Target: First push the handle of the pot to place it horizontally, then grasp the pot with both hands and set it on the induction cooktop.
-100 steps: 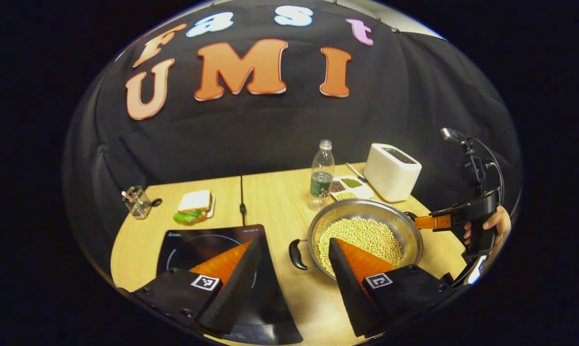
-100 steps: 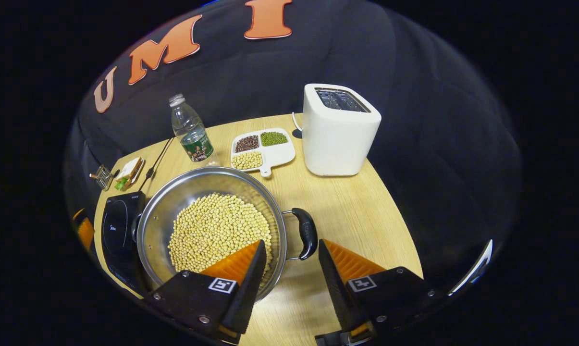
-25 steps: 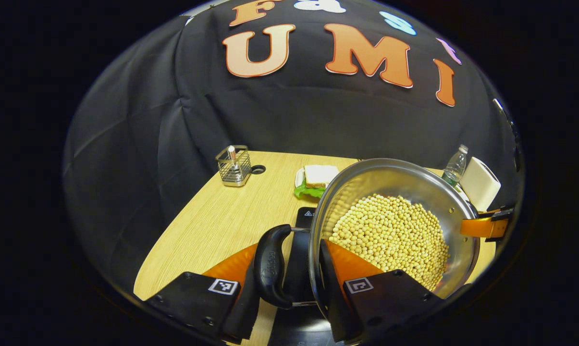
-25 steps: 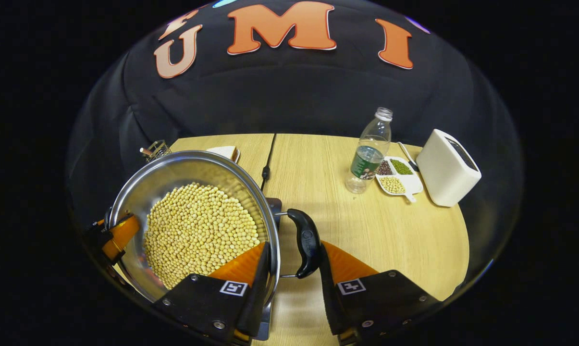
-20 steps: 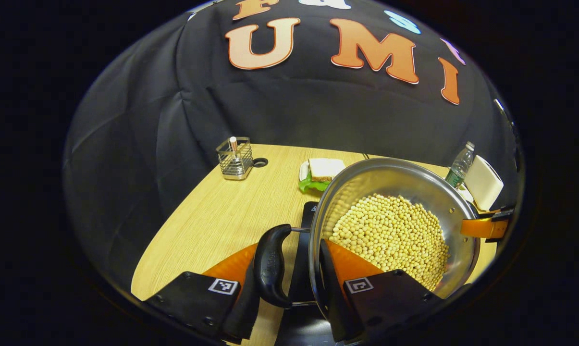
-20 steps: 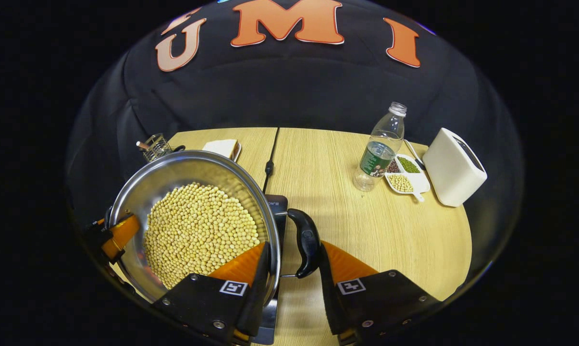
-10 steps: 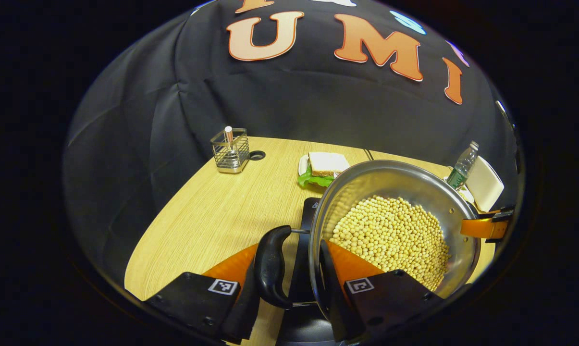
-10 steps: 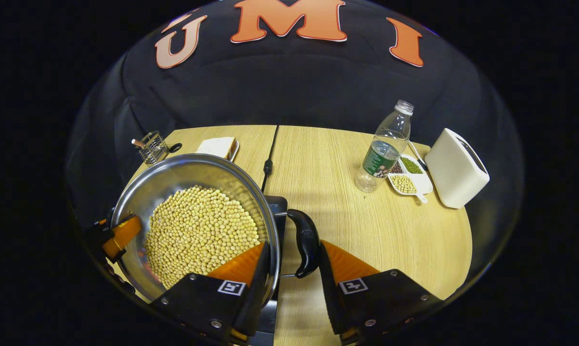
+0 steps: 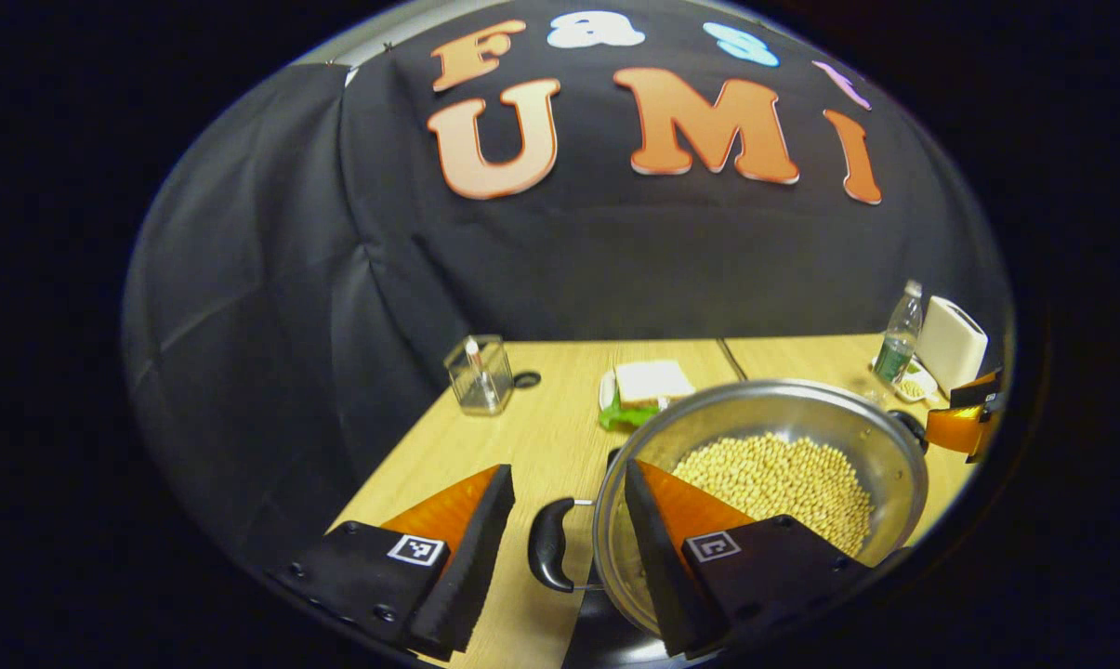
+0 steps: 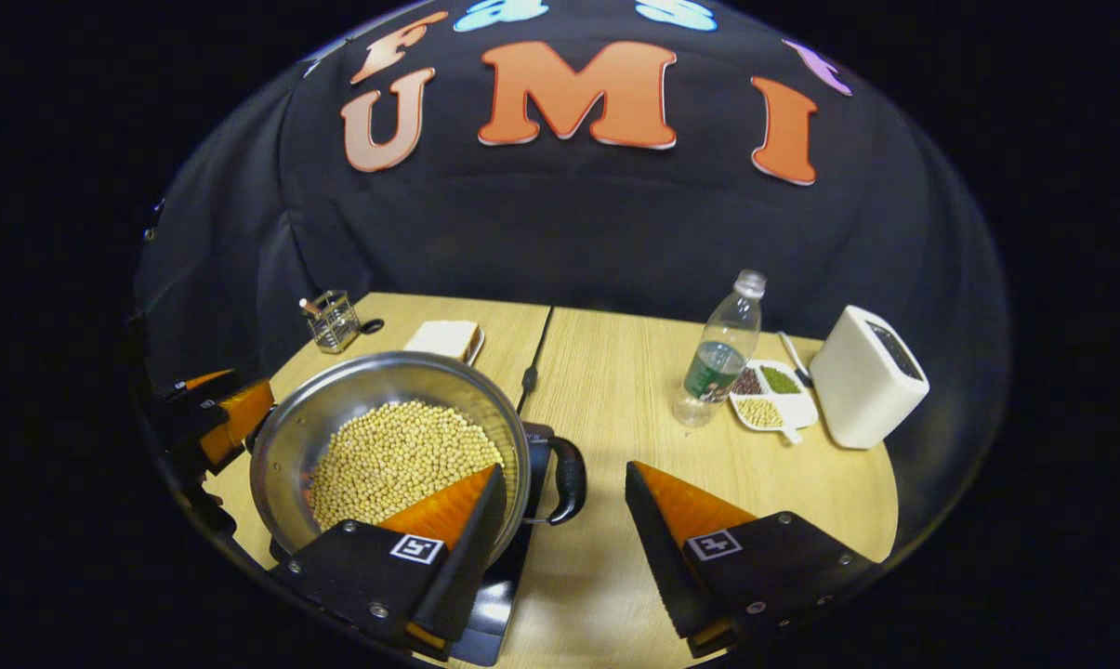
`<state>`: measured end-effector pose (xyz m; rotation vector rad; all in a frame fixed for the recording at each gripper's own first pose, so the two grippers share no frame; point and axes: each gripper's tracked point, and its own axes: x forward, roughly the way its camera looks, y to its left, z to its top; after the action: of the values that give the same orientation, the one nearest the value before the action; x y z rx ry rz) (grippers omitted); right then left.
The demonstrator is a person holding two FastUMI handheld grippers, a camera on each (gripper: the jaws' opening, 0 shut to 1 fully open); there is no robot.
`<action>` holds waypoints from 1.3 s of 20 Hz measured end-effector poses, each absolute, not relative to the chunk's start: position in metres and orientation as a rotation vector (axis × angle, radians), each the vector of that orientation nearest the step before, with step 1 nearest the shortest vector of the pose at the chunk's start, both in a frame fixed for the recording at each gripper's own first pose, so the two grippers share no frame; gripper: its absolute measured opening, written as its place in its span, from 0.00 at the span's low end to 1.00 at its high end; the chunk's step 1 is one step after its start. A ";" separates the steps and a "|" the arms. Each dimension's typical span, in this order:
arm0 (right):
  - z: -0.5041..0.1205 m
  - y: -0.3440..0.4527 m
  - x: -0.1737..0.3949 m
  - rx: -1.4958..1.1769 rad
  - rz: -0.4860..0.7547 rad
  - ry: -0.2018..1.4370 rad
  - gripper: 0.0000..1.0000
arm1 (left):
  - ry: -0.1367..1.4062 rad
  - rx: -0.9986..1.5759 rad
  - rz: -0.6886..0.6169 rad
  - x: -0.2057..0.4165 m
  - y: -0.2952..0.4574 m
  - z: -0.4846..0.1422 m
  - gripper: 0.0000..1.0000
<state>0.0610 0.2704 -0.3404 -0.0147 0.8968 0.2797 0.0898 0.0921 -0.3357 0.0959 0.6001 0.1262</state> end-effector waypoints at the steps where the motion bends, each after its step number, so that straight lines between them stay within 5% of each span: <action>1: -0.324 0.264 0.061 -0.009 0.281 0.851 0.81 | 0.561 0.094 0.123 0.088 0.084 -0.321 0.87; 7: -0.226 0.216 0.055 0.038 0.278 0.602 0.86 | 0.372 0.057 0.074 0.075 0.041 -0.220 0.86; 10: -0.179 0.182 0.047 0.042 0.261 0.499 0.87 | 0.243 0.046 0.036 0.064 0.010 -0.157 1.00; 11: -0.162 0.170 0.044 0.049 0.252 0.456 0.87 | 0.205 0.034 0.017 0.059 -0.003 -0.140 0.89; 13: -0.130 0.146 0.040 0.060 0.233 0.376 0.87 | 0.152 0.010 -0.005 0.046 -0.020 -0.109 1.00; 23: -0.026 0.058 0.004 0.079 0.202 0.091 0.97 | -0.036 0.031 -0.047 -0.009 -0.052 -0.009 0.97; 26: -0.004 0.046 -0.004 0.032 0.189 0.002 0.93 | -0.094 0.031 -0.029 -0.026 -0.051 0.015 1.00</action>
<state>-0.0036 0.0459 -0.0045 0.0321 0.0017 0.1895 -0.0261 -0.0508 0.0146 0.0312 -0.0943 -0.0288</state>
